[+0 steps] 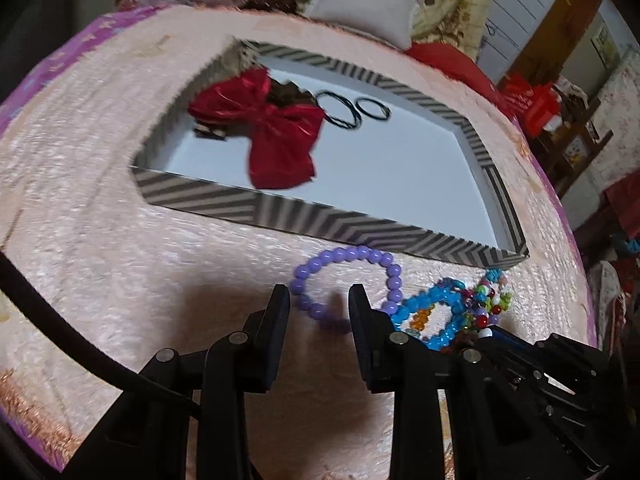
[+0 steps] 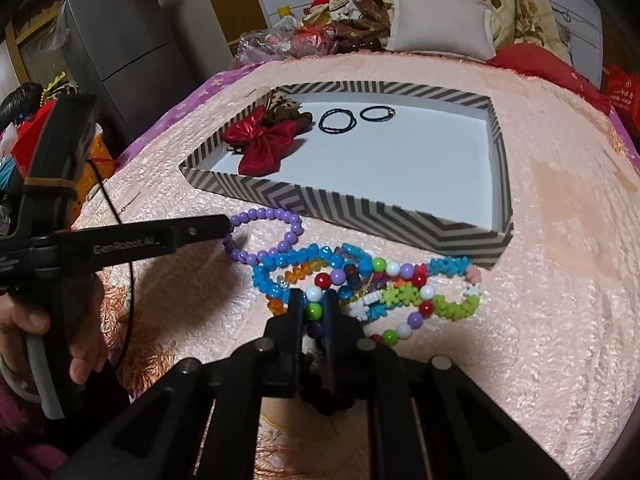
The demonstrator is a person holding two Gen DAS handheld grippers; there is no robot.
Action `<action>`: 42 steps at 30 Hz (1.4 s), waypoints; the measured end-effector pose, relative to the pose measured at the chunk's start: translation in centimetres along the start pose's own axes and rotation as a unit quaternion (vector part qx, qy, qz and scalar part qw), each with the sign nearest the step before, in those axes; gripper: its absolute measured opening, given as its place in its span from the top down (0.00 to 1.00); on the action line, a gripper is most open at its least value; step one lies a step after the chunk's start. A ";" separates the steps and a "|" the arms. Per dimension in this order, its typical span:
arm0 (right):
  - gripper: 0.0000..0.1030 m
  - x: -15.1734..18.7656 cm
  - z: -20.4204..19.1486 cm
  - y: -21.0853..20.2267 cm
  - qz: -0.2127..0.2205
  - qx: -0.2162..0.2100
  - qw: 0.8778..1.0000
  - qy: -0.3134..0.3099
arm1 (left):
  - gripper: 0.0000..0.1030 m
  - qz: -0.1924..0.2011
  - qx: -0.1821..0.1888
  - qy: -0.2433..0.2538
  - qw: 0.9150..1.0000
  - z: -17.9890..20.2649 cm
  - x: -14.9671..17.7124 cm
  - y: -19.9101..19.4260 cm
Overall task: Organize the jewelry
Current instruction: 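Grasp the multicolour bead bracelet with the right tool while the left tool grasps the purple bracelet, then lift both bracelets and carry them over the chevron tray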
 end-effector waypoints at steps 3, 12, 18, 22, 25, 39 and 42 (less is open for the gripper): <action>0.91 0.0 0.2 -0.1 0.002 -0.005 1.000 0.004 | 0.74 -0.001 -0.010 0.015 1.000 0.5 -0.2 0.9; 0.91 0.0 0.2 0.0 0.004 -0.014 1.000 0.011 | 0.93 0.004 -0.001 0.007 1.000 -0.2 -0.1 1.0; 0.91 -0.2 0.2 -0.5 0.010 -0.014 1.000 0.014 | 0.94 0.027 0.002 0.006 1.000 -0.9 0.3 -1.1; 0.91 -0.3 0.0 -1.1 0.015 -0.014 1.000 0.012 | 0.94 0.041 0.004 0.011 0.999 -0.9 0.1 -2.8; 0.91 -0.6 -0.2 -1.6 0.022 -0.018 0.999 0.013 | 0.94 0.052 0.003 0.014 0.999 -0.9 -0.2 -4.1; 0.90 -2.7 -0.7 -4.1 0.066 -0.076 0.994 0.035 | 0.93 0.092 -0.010 0.021 0.996 -0.8 -2.5 -8.2; 0.90 -3.2 -0.8 -4.4 0.072 -0.088 0.993 0.040 | 0.93 0.096 -0.012 0.022 0.995 -0.6 -2.9 -8.5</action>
Point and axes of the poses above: each gripper's, at about its wrist camera, not at the fingertips, and y roughly the way its jaws point, z to its right, x to its underside, the point moved 3 cm from there along y, roughly the way its jaws point, and after that the axes turned 13 degrees about -x, right-handed, at the moved point
